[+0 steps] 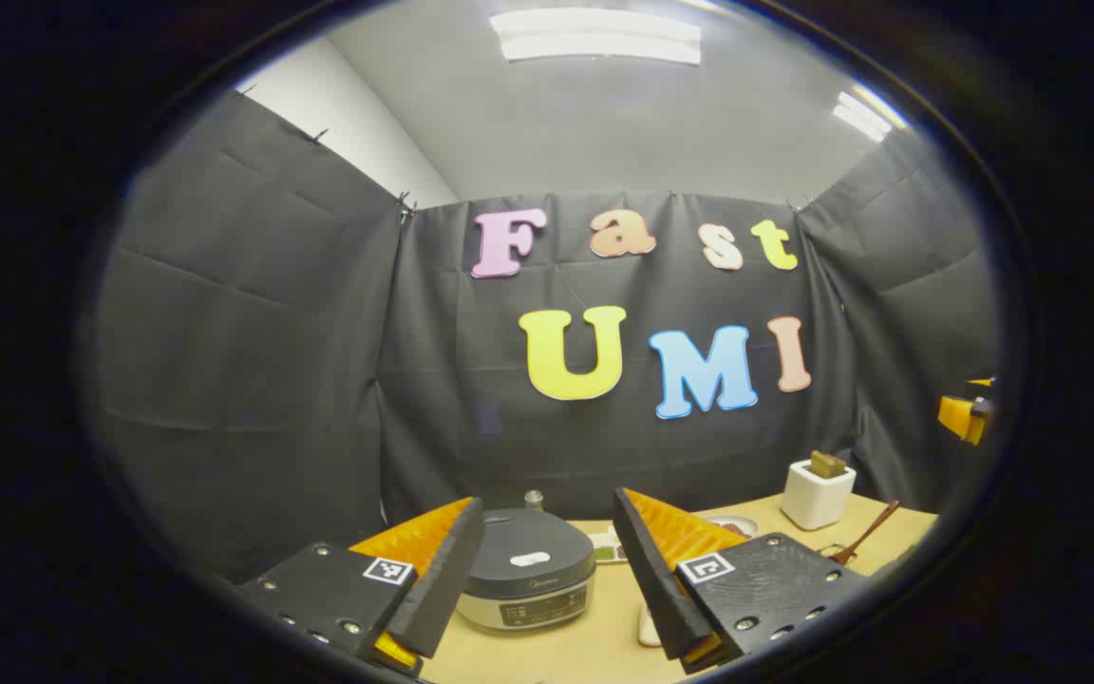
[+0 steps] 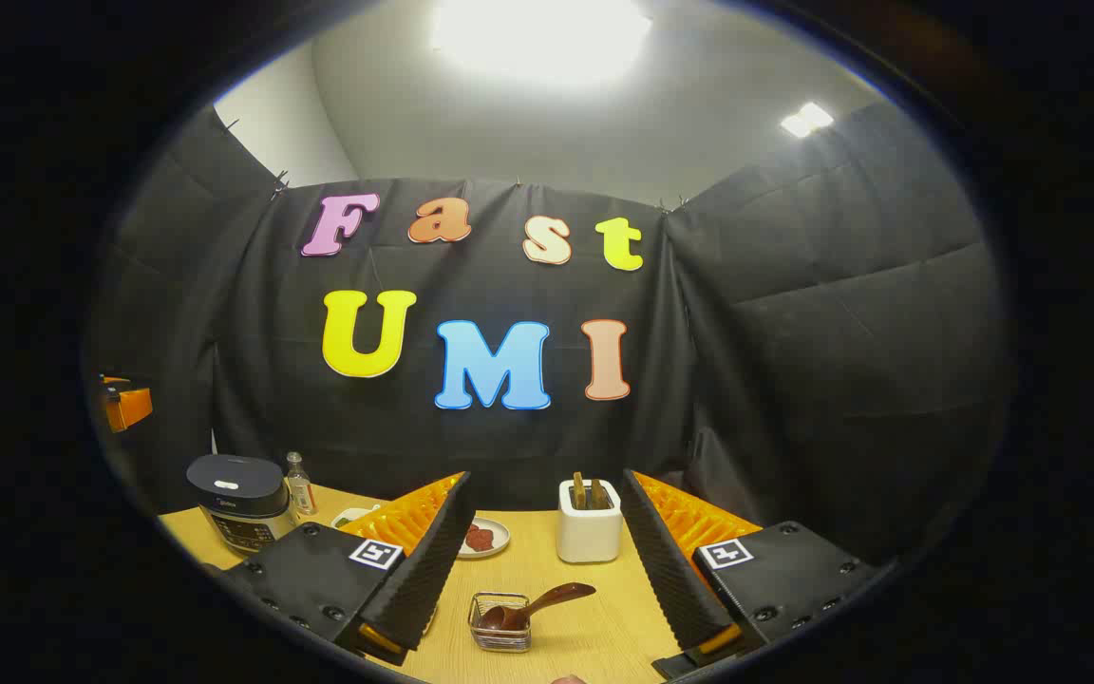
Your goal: Close the left gripper, press the button to open the rice cooker; take a wooden spoon from the chopstick holder with the right hand, scoop a spoonful of rice and pour it into the rice cooker, then put the wooden spoon back into the chopstick holder.
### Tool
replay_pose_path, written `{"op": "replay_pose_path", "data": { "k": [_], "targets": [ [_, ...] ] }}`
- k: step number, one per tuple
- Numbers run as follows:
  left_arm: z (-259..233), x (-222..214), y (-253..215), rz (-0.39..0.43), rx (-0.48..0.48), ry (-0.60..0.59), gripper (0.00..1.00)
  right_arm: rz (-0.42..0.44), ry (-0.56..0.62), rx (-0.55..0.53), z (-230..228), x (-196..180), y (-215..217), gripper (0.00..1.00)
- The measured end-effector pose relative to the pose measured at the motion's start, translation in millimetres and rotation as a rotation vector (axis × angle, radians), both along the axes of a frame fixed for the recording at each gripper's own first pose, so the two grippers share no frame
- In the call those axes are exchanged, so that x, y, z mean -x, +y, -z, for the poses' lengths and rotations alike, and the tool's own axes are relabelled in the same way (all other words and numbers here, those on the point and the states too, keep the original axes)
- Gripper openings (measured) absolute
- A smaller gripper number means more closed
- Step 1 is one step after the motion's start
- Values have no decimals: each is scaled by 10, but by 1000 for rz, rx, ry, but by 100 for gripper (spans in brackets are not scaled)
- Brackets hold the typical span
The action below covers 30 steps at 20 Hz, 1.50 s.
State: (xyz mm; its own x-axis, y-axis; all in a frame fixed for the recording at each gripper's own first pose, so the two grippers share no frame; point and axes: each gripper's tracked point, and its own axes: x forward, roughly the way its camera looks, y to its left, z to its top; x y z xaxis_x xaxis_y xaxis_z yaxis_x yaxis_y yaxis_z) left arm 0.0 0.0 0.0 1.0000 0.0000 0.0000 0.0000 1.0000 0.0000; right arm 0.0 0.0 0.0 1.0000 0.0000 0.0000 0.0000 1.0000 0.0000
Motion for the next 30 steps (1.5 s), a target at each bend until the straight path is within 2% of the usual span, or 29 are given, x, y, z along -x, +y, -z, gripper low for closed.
{"op": "replay_pose_path", "data": {
  "k": [3,4,18,19,20,30],
  "targets": [
    [6,-30,-12,-4,-1,2,85,-6,-2,15,-5,-19,10,94],
    [-2,-34,-14,-4,-3,1,85,-8,-4,16,-4,-24,23,97],
    [-38,6,-46,-15,-23,-6,85,-10,-2,-2,21,-20,-1,97],
    [-40,19,-42,-17,-23,-7,85,-11,-2,-2,16,-20,-11,94],
    [-57,27,-47,-18,-23,-8,84,-11,-2,-1,23,-24,-19,97],
    [-124,42,-91,-33,-30,-10,84,-18,-3,-9,33,-81,-145,97]
  ]
}}
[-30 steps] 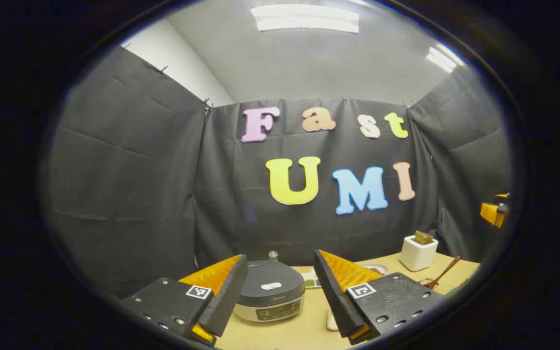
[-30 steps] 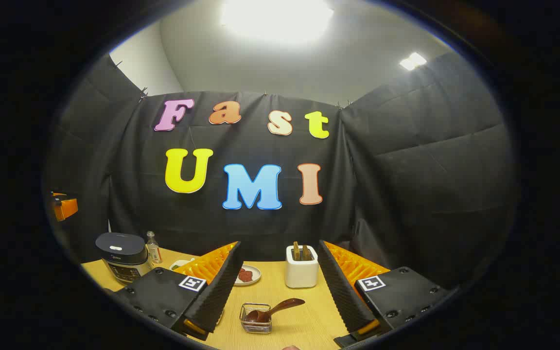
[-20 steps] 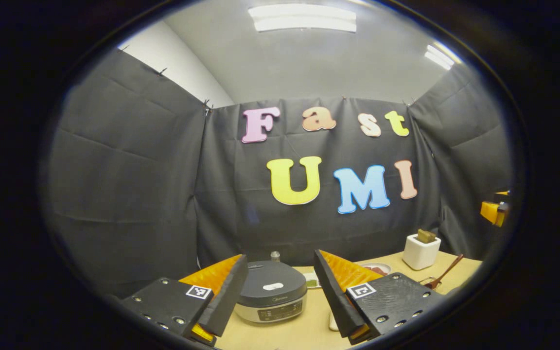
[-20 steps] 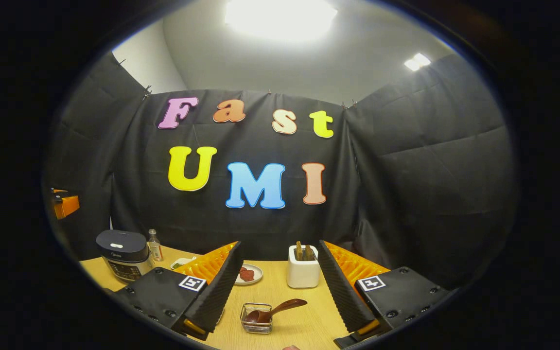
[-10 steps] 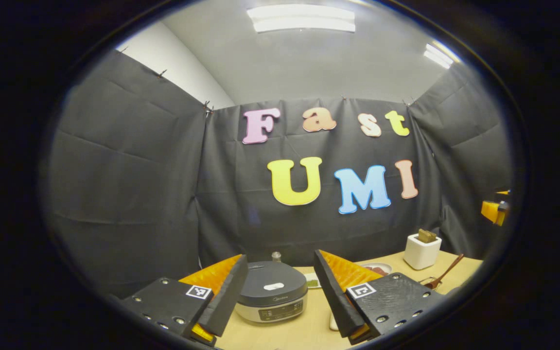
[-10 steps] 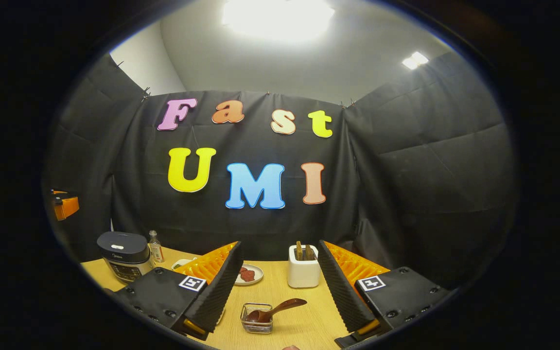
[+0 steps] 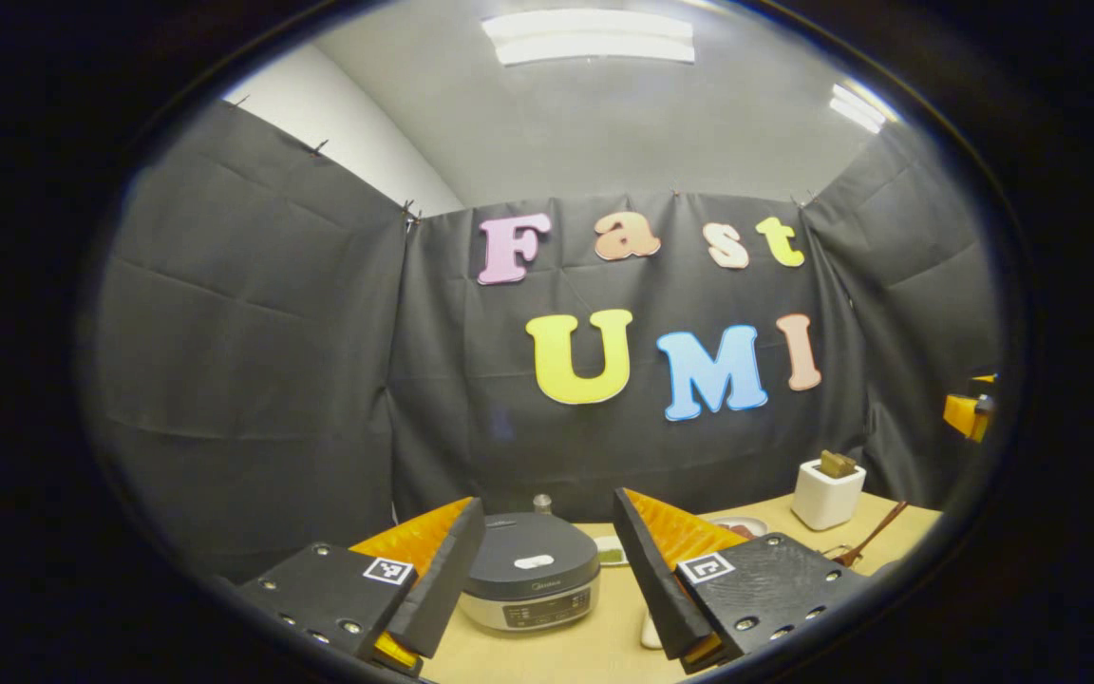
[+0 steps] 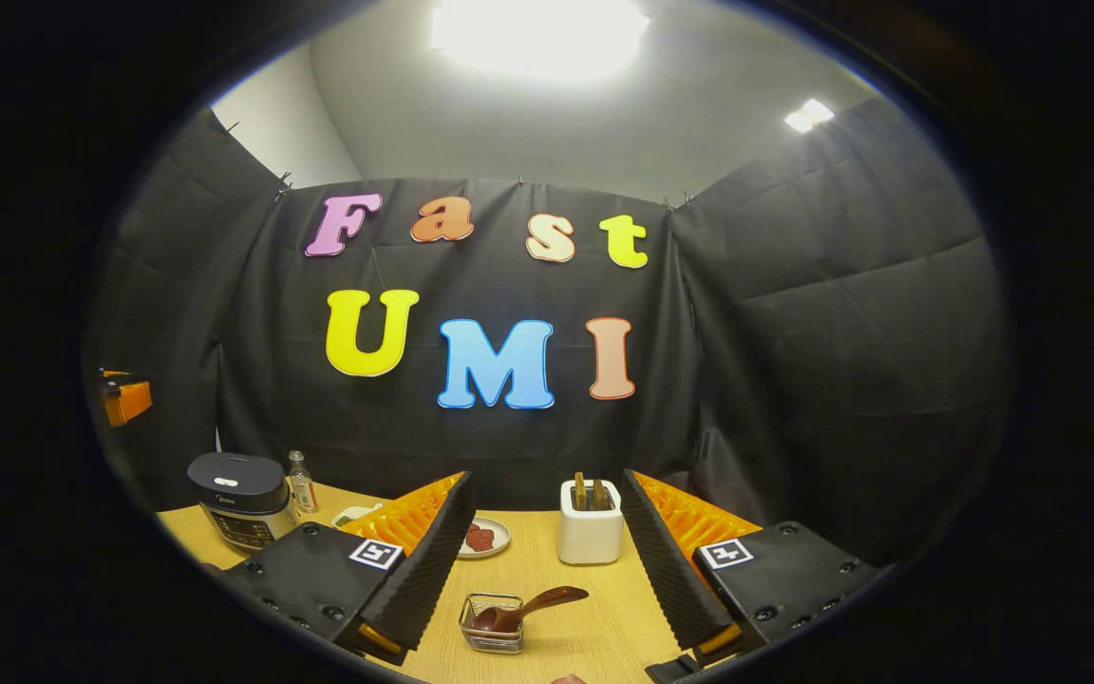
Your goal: Close the left gripper, press the button to open the rice cooker; take a wooden spoon from the chopstick holder with the right hand, scoop a spoonful of rice and pour it into the rice cooker, then put the wooden spoon back into the chopstick holder.
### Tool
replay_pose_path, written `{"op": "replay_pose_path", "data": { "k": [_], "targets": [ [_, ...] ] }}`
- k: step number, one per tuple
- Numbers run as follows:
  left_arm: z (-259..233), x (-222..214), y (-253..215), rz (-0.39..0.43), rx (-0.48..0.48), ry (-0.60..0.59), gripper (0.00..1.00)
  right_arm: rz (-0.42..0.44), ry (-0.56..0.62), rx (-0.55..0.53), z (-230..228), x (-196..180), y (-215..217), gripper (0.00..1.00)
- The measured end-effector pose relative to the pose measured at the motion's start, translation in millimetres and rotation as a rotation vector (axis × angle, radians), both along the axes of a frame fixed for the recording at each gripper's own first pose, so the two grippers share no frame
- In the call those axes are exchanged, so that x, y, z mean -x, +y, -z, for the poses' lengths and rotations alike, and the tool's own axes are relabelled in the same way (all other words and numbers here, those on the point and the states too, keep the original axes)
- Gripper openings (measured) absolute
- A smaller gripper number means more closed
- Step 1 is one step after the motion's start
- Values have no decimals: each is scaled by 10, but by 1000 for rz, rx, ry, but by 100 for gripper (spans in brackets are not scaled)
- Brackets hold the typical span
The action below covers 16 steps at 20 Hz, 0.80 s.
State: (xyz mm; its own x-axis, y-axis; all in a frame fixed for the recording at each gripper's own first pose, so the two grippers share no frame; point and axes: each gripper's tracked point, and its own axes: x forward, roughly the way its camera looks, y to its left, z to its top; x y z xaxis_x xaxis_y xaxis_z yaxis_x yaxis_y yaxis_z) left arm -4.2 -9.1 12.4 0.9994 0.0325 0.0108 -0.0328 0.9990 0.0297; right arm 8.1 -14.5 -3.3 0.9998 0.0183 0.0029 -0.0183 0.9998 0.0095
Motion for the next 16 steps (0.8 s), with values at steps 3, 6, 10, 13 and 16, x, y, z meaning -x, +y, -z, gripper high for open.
{"op": "replay_pose_path", "data": {
  "k": [3,6,10,13,16],
  "targets": [
    [-22,8,-14,-2,-20,-7,85,-6,3,-2,11,-8,0,97],
    [-34,18,-26,0,-19,-6,85,-11,4,-3,18,-11,0,97],
    [-77,-18,-9,8,-14,-9,71,-16,4,2,12,-18,2,97],
    [-105,-4,33,-1,-22,-21,59,-18,4,-1,9,-20,-3,97],
    [-135,-3,1,18,-11,-17,44,-22,6,-1,24,-33,3,97]
  ]
}}
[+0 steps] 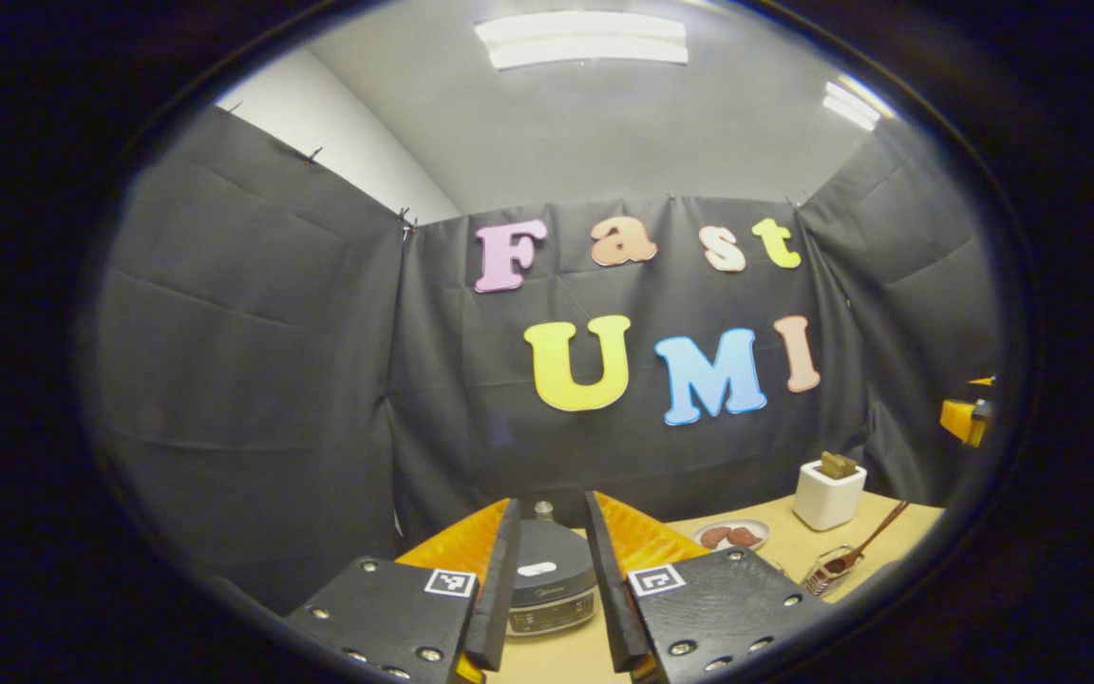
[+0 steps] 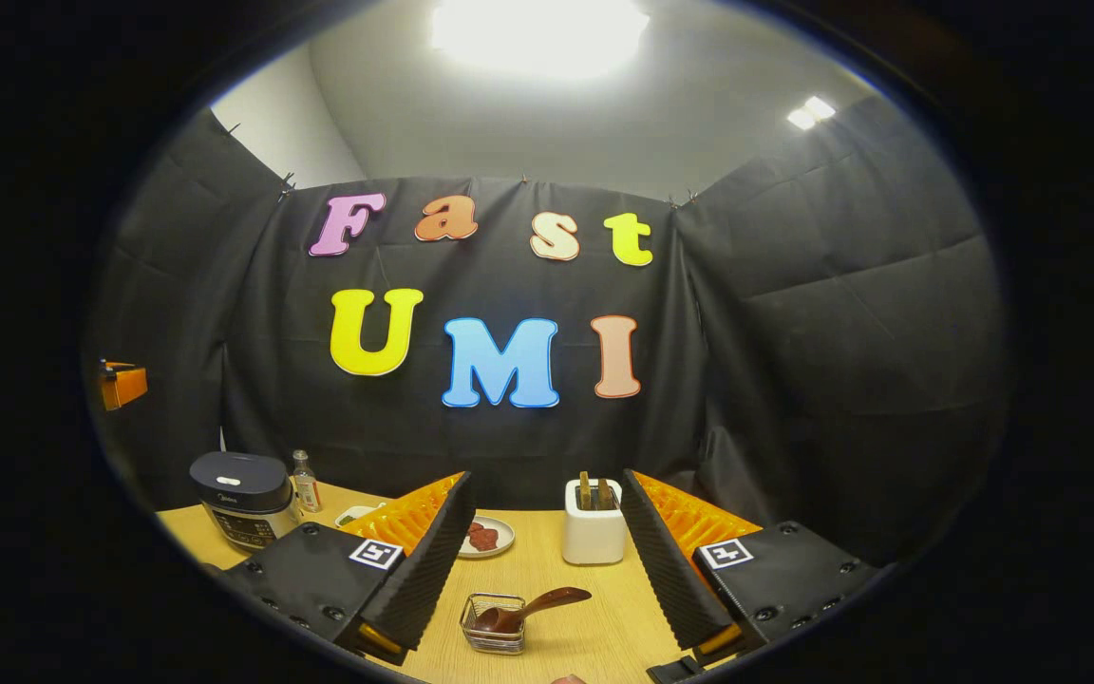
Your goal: Close the left gripper, press the button to open the rice cooker; take a wooden spoon from the chopstick holder with the right hand, scoop a spoonful of rice and pour it into the rice cooker, then put the wooden spoon back into the chopstick holder.
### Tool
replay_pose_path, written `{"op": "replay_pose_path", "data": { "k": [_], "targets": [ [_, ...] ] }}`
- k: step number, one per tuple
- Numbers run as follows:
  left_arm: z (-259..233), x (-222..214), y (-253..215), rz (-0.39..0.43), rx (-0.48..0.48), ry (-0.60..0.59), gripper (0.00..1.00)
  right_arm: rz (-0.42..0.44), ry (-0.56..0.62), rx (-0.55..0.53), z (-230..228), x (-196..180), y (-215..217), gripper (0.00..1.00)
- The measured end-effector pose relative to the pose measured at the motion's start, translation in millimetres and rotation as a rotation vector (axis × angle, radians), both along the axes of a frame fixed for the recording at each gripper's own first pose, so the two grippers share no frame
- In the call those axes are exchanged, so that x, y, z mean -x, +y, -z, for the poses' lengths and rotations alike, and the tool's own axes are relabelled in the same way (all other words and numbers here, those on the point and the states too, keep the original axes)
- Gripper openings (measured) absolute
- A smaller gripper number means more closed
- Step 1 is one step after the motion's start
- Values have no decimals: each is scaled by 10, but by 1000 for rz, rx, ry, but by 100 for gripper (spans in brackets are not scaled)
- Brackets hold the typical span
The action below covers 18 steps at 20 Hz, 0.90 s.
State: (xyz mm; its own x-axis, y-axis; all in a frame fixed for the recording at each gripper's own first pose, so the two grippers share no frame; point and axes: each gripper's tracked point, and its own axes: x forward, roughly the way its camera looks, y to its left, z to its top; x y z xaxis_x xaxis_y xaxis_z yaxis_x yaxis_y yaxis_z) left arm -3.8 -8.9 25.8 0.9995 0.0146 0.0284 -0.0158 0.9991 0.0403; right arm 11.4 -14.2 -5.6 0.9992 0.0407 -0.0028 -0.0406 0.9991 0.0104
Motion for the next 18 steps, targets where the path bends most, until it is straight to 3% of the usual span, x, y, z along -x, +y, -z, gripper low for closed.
{"op": "replay_pose_path", "data": {
  "k": [2,3,6,7,9,18],
  "targets": [
    [7,2,-48,21,8,7,36,-2,0,-3,-2,-8,-2,97],
    [-11,-13,22,-3,7,-1,37,-5,-1,-4,-9,-10,6,97],
    [-43,-29,-9,7,19,-8,17,-10,0,-1,2,-16,-9,97],
    [-56,-27,54,-11,15,-13,17,-13,2,-1,9,-23,-10,97],
    [-39,-55,3,-16,15,-9,2,-15,3,0,19,-25,-33,97],
    [26,-128,-137,-9,22,28,2,-44,6,-17,98,-98,-224,97]
  ]
}}
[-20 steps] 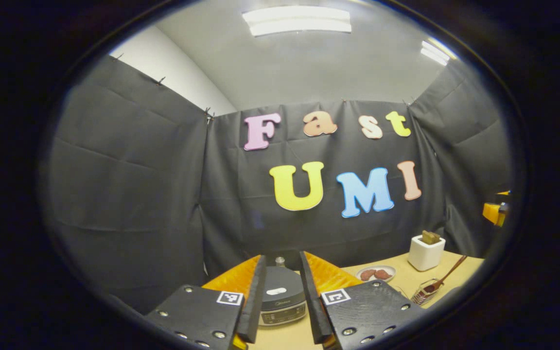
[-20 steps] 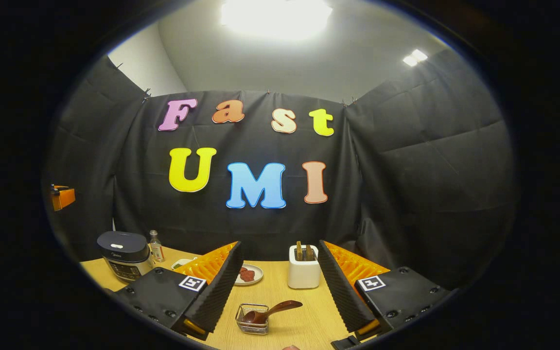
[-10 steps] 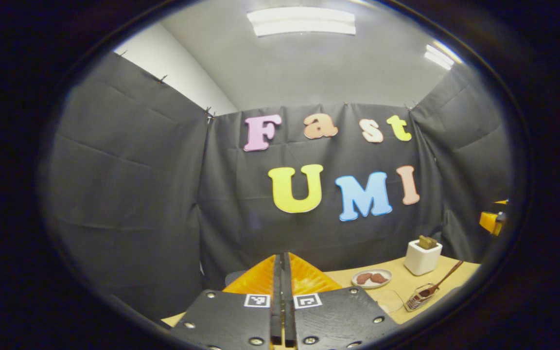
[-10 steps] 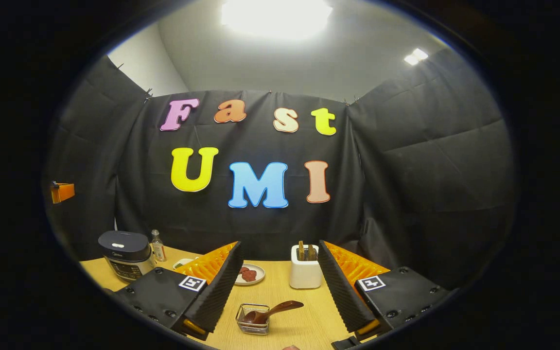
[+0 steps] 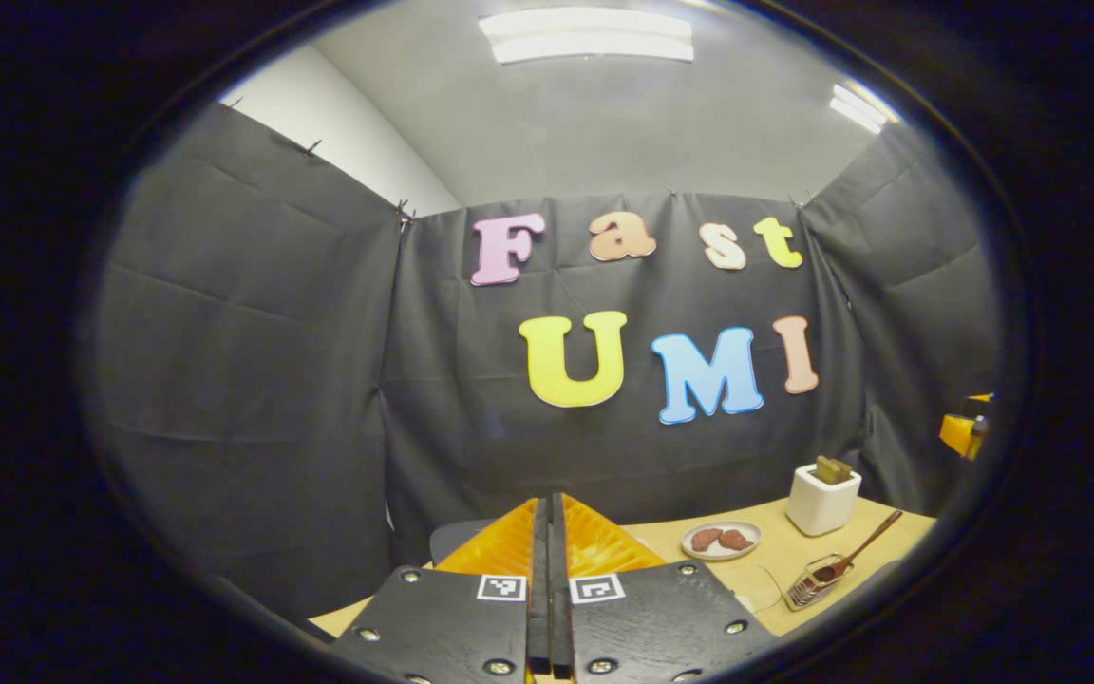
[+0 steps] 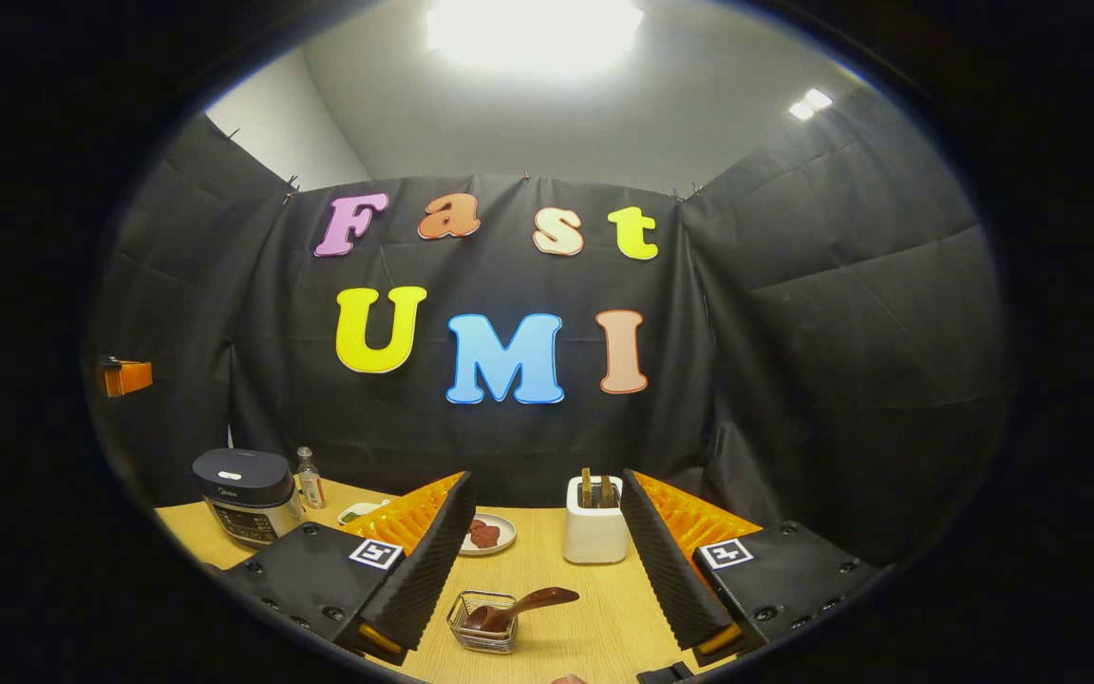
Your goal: Close the left gripper, press the button to open the rice cooker; take a wooden spoon from the chopstick holder with the right hand, scoop a spoonful of rice and pour it into the rice cooker, then put the wooden spoon back into the chopstick holder.
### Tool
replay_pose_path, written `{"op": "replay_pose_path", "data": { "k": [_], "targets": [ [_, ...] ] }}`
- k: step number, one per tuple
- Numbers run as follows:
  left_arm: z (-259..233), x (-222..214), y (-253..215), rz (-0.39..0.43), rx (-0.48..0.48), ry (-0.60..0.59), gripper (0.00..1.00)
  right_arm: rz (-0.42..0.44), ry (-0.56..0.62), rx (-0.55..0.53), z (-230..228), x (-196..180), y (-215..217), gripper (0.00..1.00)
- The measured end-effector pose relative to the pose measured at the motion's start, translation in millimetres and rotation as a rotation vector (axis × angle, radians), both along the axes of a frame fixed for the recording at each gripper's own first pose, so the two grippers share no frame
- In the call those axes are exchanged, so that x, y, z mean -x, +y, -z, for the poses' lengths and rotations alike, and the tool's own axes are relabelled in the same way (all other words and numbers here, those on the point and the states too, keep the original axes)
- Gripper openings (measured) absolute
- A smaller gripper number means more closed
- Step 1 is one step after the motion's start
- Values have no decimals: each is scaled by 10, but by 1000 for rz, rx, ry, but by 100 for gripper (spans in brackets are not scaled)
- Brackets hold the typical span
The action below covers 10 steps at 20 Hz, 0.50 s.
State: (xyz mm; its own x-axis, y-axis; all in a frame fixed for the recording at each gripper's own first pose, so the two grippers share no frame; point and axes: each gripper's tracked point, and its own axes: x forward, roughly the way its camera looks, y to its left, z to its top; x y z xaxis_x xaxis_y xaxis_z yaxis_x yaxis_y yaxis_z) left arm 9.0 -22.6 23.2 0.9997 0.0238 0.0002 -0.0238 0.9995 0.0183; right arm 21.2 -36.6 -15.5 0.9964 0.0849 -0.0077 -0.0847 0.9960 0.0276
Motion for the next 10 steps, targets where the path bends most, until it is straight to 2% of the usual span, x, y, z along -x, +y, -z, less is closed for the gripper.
{"op": "replay_pose_path", "data": {
  "k": [5,6,7,9,10],
  "targets": [
    [1,-153,99,-16,6,8,2,-24,-3,-4,50,-50,-88,97],
    [1,-198,137,-18,9,13,2,-25,3,-13,69,-54,-90,94],
    [26,-247,160,-21,11,18,2,-23,6,-21,66,-57,-85,97],
    [87,-397,240,-25,5,27,2,-17,10,-19,70,-79,-77,94],
    [135,-476,263,-22,0,32,2,-12,11,-13,84,-94,-68,100]
  ]
}}
